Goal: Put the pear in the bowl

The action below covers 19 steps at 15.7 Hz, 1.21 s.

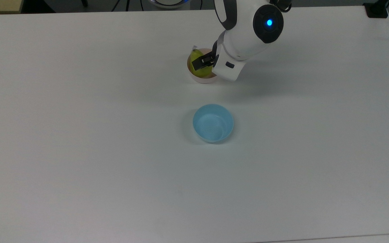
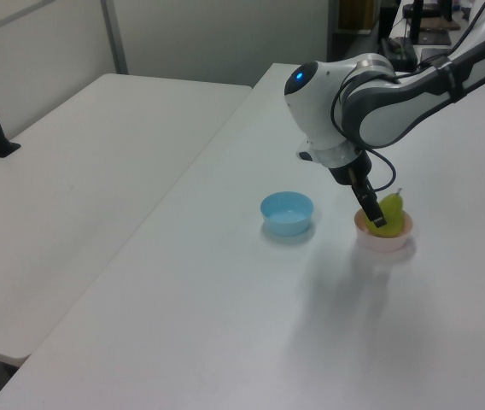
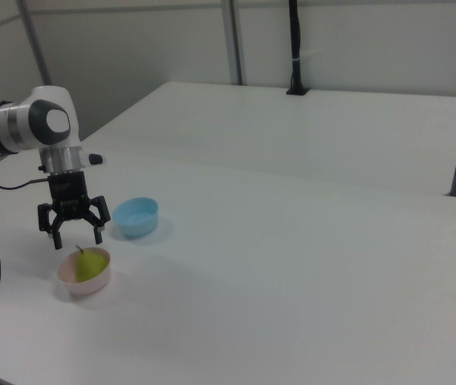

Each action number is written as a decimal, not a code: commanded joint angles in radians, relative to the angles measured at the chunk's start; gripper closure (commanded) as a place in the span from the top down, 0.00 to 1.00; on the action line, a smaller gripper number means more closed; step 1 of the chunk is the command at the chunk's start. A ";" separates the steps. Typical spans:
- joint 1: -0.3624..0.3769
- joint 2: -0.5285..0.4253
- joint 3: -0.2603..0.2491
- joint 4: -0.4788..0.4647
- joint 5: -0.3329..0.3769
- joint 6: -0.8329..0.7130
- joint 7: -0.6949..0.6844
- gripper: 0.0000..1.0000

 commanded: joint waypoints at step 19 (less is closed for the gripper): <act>-0.574 -0.330 0.181 0.062 0.086 0.003 0.069 1.00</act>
